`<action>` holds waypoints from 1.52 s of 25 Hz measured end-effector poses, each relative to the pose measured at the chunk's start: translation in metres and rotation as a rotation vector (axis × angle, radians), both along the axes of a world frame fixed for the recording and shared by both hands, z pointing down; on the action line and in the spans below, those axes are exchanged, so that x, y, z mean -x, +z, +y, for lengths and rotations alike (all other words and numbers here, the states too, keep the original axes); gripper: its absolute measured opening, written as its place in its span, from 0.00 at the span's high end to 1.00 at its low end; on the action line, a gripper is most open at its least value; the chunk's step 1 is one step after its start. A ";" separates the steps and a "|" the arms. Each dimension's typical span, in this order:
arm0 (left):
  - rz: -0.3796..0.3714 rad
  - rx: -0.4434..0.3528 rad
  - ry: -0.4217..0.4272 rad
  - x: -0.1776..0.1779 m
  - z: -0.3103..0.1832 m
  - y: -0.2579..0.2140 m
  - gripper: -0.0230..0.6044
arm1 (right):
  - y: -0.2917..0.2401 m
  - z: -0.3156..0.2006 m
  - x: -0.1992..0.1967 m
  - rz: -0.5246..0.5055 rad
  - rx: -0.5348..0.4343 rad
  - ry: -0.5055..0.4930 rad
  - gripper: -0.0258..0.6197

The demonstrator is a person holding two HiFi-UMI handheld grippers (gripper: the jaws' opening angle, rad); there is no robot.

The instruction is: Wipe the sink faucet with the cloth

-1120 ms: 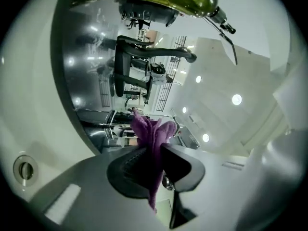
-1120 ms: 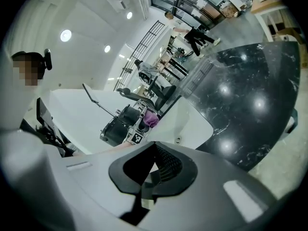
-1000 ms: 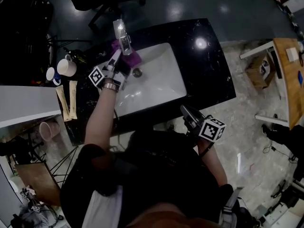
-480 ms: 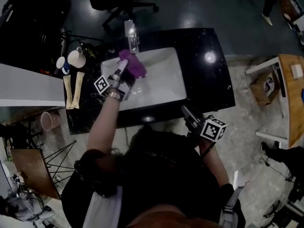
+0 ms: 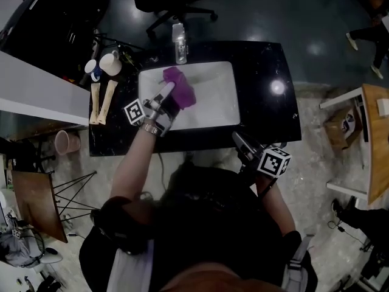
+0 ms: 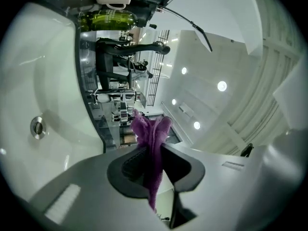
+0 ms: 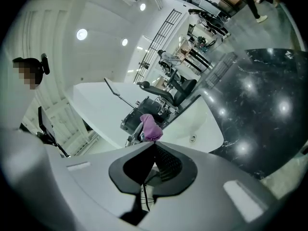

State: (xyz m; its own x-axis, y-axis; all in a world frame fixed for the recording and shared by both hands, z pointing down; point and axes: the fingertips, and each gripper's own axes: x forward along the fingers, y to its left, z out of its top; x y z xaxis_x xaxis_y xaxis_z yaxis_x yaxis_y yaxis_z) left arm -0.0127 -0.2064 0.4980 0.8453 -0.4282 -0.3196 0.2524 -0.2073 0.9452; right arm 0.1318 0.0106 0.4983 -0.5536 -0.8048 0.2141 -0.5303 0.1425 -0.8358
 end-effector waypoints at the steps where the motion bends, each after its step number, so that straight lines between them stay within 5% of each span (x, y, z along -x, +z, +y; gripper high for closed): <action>1: 0.003 -0.012 0.006 -0.001 0.008 -0.006 0.85 | 0.000 0.001 0.000 -0.004 -0.001 -0.006 0.94; 10: -0.049 -0.109 0.122 -0.050 0.128 -0.050 0.85 | -0.020 0.020 -0.008 0.014 -0.101 -0.090 0.94; 15: -0.046 -0.115 0.123 -0.066 0.183 -0.062 0.85 | -0.037 0.026 0.013 0.005 -0.167 -0.230 0.69; 23: -0.118 -0.093 0.110 -0.061 0.227 -0.046 0.85 | -0.032 0.034 0.060 0.013 -0.179 -0.409 0.56; 25: -0.125 -0.095 0.121 -0.061 0.231 -0.045 0.85 | -0.027 0.036 0.072 0.014 -0.176 -0.436 0.58; 28: -0.138 -0.100 0.129 -0.056 0.230 -0.043 0.85 | -0.024 0.037 0.085 -0.001 -0.163 -0.443 0.76; 34: -0.205 -0.120 0.162 -0.023 0.229 -0.034 0.81 | -0.026 0.038 0.096 -0.014 -0.153 -0.399 0.80; 38: -0.199 -0.088 0.127 0.009 0.227 -0.025 0.87 | -0.029 0.032 0.082 0.004 -0.149 -0.308 0.81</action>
